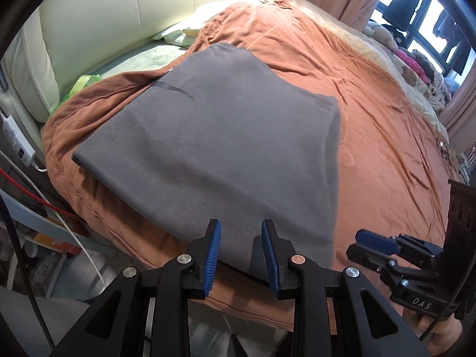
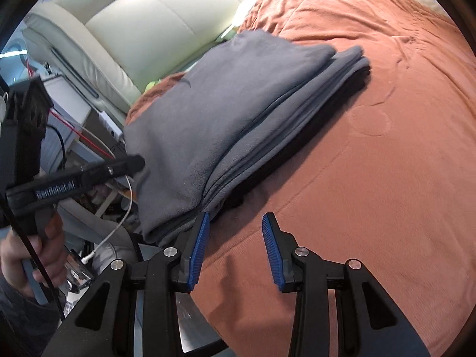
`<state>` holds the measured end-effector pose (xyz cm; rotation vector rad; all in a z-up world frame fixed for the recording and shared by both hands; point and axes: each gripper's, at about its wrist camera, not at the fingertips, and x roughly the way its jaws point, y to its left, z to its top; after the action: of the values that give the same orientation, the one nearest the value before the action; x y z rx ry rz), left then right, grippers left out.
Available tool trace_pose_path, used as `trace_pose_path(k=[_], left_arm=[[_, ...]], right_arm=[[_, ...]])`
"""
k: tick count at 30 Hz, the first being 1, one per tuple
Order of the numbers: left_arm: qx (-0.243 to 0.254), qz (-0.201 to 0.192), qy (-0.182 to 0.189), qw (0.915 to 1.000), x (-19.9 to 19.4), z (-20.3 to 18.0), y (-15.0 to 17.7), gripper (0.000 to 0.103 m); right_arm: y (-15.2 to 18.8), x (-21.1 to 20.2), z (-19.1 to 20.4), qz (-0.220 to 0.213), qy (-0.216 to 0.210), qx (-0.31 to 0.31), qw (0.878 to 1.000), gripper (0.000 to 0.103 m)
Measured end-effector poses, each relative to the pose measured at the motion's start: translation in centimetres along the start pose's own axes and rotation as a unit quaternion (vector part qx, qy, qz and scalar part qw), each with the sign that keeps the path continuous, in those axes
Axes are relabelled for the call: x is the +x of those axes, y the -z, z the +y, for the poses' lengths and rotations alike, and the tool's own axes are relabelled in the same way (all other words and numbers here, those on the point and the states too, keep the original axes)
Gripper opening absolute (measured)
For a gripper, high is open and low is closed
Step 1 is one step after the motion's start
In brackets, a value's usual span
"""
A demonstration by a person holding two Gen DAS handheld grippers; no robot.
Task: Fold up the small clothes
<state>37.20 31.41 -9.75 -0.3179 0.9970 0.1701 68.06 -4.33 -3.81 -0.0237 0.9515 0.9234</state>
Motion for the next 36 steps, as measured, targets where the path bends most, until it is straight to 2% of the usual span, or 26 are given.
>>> trace_pose_path(k=[5,8,10,13,16,18,21,25,27,30,33,36], left_arm=[[0.01,-0.01,-0.001,0.9999,0.1,-2.5,0.7,0.03],[0.008,-0.006,0.011,0.9999,0.6,-3.9,1.6,0.03],[0.014,-0.012,0.009,0.9998,0.7,-4.8,2.3,0.03],[0.009,-0.003,0.028,0.9996,1.0,-5.7,3.4,0.03],[-0.003,-0.013,0.019,0.9997,0.2,-6.1,4.5,0.03],[-0.026,-0.031,0.02,0.999,-1.2,-6.2,5.1,0.03],[-0.05,-0.056,0.037,0.9964,-3.3,-6.6,6.2,0.03],[-0.062,-0.091,0.049,0.9927,-6.6,-7.6,7.6,0.03],[-0.067,-0.102,0.054,0.9911,-8.1,-8.1,8.3,0.03],[-0.064,-0.123,0.051,0.989,-10.5,-8.9,9.4,0.03],[-0.056,-0.136,0.051,0.9879,-12.3,-9.6,10.5,0.03],[-0.049,-0.143,0.051,0.9872,-13.9,-10.1,11.9,0.03]], right_arm=[[0.2,-2.7,-0.9,-0.017,-0.008,0.031,0.999,0.035],[0.9,-4.3,-1.1,-0.024,0.008,0.021,0.999,0.035],[1.3,-5.0,-1.4,-0.019,0.013,0.017,1.0,0.035],[1.9,-5.8,-1.8,-0.009,0.03,0.011,0.999,0.035],[2.4,-7.0,-2.4,-0.006,0.045,0.015,0.999,0.036],[2.7,-8.3,-2.7,-0.015,0.05,0.025,0.998,0.049],[3.3,-10.4,-2.7,-0.033,0.053,0.026,0.998,0.062],[4.7,-12.9,-2.5,-0.046,0.063,0.018,0.997,0.065],[5.5,-14.5,-2.2,-0.056,0.071,0.016,0.996,0.073],[6.8,-17.0,-1.5,-0.075,0.075,0.013,0.994,0.074],[8.2,-19.3,-0.8,-0.09,0.083,0.008,0.992,0.08],[9.8,-21.6,0.2,-0.105,0.094,0.001,0.99,0.081]])
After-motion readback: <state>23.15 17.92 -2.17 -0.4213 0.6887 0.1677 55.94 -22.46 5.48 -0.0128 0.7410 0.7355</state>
